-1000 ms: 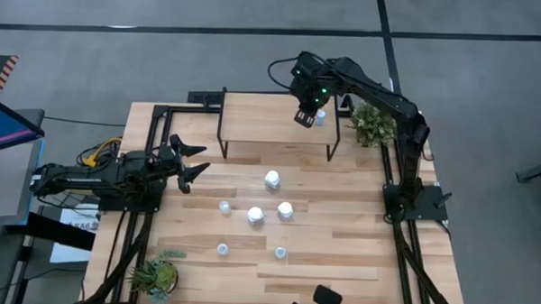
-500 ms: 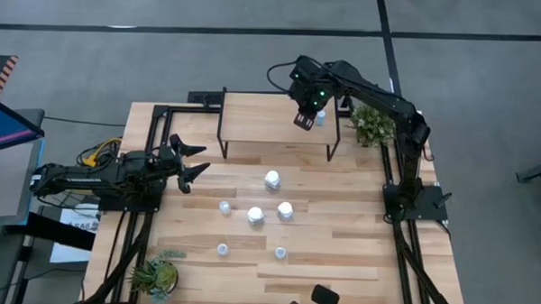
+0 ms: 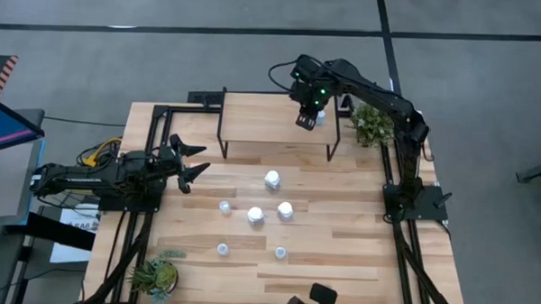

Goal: Pick and place medicine bottles onto shelf by color
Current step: Put the red medicine bottle on the shelf

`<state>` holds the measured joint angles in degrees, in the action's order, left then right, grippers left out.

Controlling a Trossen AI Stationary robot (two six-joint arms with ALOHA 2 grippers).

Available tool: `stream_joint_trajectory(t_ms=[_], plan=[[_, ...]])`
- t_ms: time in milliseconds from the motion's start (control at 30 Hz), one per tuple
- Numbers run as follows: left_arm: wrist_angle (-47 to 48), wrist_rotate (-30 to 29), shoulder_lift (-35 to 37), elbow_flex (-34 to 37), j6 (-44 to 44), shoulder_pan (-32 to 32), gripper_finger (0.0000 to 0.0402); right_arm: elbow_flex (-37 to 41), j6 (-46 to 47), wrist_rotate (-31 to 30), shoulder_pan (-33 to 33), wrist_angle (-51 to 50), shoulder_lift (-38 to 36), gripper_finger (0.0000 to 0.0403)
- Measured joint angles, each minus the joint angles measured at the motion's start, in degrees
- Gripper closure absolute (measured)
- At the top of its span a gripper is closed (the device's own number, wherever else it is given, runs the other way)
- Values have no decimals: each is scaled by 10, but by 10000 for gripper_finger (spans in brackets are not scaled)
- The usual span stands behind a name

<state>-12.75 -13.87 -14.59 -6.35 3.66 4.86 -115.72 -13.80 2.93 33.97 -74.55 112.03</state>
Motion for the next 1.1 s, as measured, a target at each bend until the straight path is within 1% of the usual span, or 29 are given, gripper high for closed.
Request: stream_joint_trajectory(t_ms=[133, 533, 633, 833, 933, 1100], plan=[[0, 0, 0, 0, 0, 0, 141, -2, -2, 0, -5, 14, 3, 299], [0, 0, 0, 0, 0, 0, 141, -1, 1, 0, -2, 7, 9, 296], [0, 0, 0, 0, 0, 0, 141, -1, 2, 0, -2, 1, 9, 278], [0, 0, 0, 0, 0, 0, 141, -1, -1, 0, -2, 5, 9, 217], [0, 0, 0, 0, 0, 0, 141, -1, -1, 0, -2, 5, 9, 193], [0, 0, 0, 0, 0, 0, 141, -1, 2, -1, -2, 7, 9, 176]])
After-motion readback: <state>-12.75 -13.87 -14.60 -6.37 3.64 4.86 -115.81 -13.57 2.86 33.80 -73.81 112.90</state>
